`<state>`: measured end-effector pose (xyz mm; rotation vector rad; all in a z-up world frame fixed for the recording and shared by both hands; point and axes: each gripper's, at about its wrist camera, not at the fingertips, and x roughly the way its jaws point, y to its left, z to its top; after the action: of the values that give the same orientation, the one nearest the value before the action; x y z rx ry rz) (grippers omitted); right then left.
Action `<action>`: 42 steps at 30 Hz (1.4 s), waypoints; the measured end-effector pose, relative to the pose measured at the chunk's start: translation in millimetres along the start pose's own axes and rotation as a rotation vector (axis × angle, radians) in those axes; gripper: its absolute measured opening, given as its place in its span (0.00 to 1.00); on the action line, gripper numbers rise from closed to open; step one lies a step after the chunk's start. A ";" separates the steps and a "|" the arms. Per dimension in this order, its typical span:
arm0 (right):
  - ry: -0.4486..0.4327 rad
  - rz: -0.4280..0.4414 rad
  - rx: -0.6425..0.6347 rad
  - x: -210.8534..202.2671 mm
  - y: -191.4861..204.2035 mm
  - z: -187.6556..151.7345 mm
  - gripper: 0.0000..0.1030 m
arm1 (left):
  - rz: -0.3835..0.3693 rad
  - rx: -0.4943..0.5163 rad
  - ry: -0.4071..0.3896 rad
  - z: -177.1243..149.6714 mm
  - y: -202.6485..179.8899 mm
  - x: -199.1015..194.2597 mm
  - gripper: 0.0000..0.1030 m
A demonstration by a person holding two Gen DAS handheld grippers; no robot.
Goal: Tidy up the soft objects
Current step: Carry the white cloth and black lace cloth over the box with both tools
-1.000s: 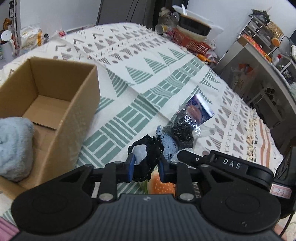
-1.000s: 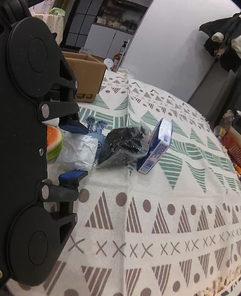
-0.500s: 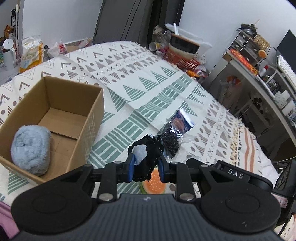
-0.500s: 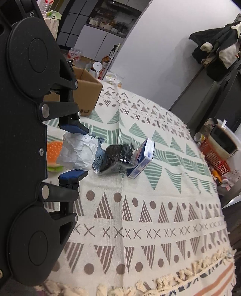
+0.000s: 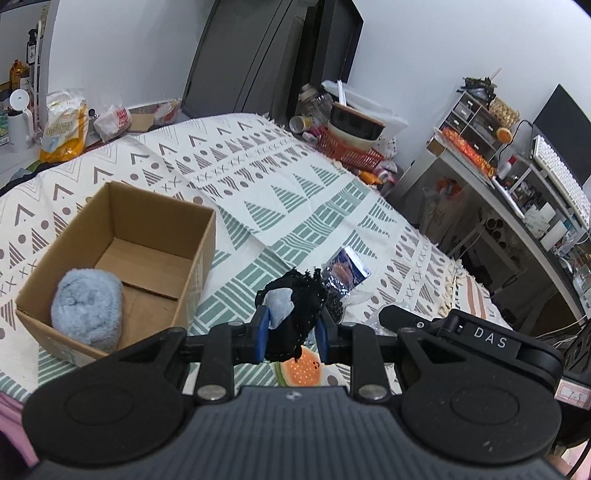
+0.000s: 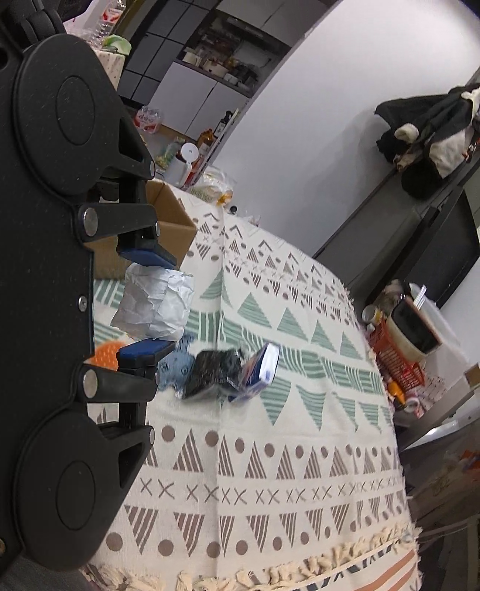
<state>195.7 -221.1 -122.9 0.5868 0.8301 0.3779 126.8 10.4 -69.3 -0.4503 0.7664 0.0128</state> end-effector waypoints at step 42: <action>0.053 -0.019 -0.194 53.0 116.9 -35.2 0.40 | -0.098 -0.192 -0.050 27.7 131.8 3.6 0.24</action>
<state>191.2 -90.1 -99.6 0.3900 0.8385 0.4522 125.1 140.3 -105.5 -0.6678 0.6962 0.0060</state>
